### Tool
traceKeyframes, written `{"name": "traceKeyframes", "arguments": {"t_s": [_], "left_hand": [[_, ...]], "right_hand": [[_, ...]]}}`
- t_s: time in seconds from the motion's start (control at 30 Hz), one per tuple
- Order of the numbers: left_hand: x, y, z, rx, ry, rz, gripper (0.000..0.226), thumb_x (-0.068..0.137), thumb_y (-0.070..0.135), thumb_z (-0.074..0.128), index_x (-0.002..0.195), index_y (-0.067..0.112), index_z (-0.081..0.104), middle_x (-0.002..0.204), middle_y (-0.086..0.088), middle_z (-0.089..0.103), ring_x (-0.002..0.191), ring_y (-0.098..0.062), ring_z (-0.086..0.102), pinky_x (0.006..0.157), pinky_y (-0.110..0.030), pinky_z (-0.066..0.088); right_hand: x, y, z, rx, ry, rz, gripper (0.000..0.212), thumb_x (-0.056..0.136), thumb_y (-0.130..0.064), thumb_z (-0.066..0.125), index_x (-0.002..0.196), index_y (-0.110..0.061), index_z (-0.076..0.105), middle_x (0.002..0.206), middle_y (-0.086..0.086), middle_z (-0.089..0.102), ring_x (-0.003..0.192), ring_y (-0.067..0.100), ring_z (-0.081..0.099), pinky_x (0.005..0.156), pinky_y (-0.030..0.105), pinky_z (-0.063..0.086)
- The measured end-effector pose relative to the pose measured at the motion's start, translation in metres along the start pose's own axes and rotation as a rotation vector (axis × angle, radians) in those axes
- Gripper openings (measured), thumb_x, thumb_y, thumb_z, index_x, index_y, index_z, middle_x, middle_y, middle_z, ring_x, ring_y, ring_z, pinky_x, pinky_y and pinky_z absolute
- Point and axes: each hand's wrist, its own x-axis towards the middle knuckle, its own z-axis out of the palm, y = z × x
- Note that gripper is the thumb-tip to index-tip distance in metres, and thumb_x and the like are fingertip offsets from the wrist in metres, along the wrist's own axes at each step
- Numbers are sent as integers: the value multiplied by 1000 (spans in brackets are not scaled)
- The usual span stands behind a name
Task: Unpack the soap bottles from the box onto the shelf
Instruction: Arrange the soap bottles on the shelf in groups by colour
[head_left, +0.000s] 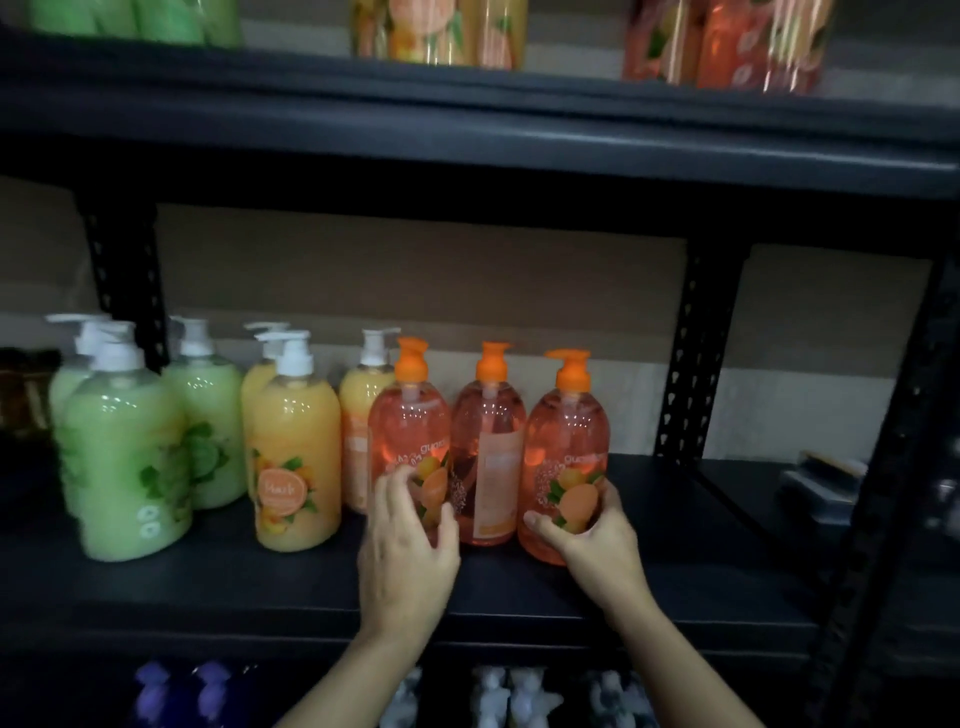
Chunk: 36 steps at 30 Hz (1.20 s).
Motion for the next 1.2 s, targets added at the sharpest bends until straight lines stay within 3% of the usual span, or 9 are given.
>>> {"name": "traceKeyframes", "arguments": {"t_s": [0.07, 0.13, 0.33, 0.47, 0.6, 0.73, 0.83, 1.07, 1.2], "left_hand": [[-4, 9, 1, -54, -78, -10, 38, 89, 18, 65, 125, 11, 54, 118, 0, 55, 107, -23, 60, 88, -28, 49], [-6, 18, 5, -90, -103, -66, 42, 92, 19, 61, 133, 9, 52, 128, 0, 53, 117, -20, 55, 94, -22, 39], [-12, 50, 27, -210, -158, -210, 74, 93, 24, 63, 152, 4, 23, 156, -7, 24, 145, -21, 26, 113, -20, 21], [-8, 56, 50, -207, -122, -271, 87, 90, 25, 67, 154, 3, 13, 158, -8, 14, 147, -23, 23, 117, -28, 24], [2, 55, 67, -192, -76, -328, 95, 83, 32, 75, 153, 1, 20, 157, -13, 24, 145, -27, 26, 117, -35, 27], [16, 30, 76, -303, -218, -502, 99, 70, 45, 84, 146, 6, 35, 143, -15, 48, 132, -31, 46, 108, -38, 39], [18, 16, 76, -302, -318, -490, 102, 62, 39, 90, 144, 13, 36, 138, -8, 53, 127, -28, 51, 106, -38, 44], [17, 14, 78, -300, -257, -492, 101, 53, 29, 96, 137, 13, 43, 124, -8, 62, 117, -27, 58, 97, -35, 50], [15, 15, 77, -280, -252, -453, 96, 49, 32, 96, 131, 11, 49, 120, -8, 63, 114, -26, 60, 94, -34, 51]], "right_hand": [[0, 0, 1, -16, 4, -7, 88, 62, -39, 92, 135, -25, 45, 118, -6, 63, 106, 12, 61, 88, 23, 45], [0, 0, 0, -25, -1, -6, 89, 61, -41, 91, 135, -26, 44, 118, -7, 62, 108, 12, 60, 89, 23, 44], [9, 8, 0, -1, -2, 25, 97, 55, -43, 94, 135, -24, 43, 117, -6, 63, 106, 14, 62, 93, 31, 51], [12, 11, -2, 80, -27, 45, 90, 56, -36, 95, 131, -26, 46, 111, -10, 66, 98, 6, 64, 81, 20, 50], [14, 13, -3, 138, -36, 49, 88, 56, -32, 95, 131, -25, 50, 109, -9, 69, 97, 5, 67, 78, 19, 52], [16, 13, -5, 178, -53, 52, 86, 58, -26, 95, 131, -25, 49, 108, -10, 67, 96, 3, 65, 73, 13, 48], [15, 13, -5, 180, -56, 48, 90, 57, -28, 95, 134, -25, 47, 109, -11, 67, 97, 3, 66, 77, 16, 50], [13, 12, -5, 155, -48, 49, 85, 61, -31, 93, 129, -33, 44, 108, -13, 65, 96, 1, 63, 81, 19, 49], [15, 14, -4, 96, -91, 50, 102, 55, -31, 95, 137, -29, 35, 115, -9, 63, 103, 8, 63, 92, 27, 52]]}}
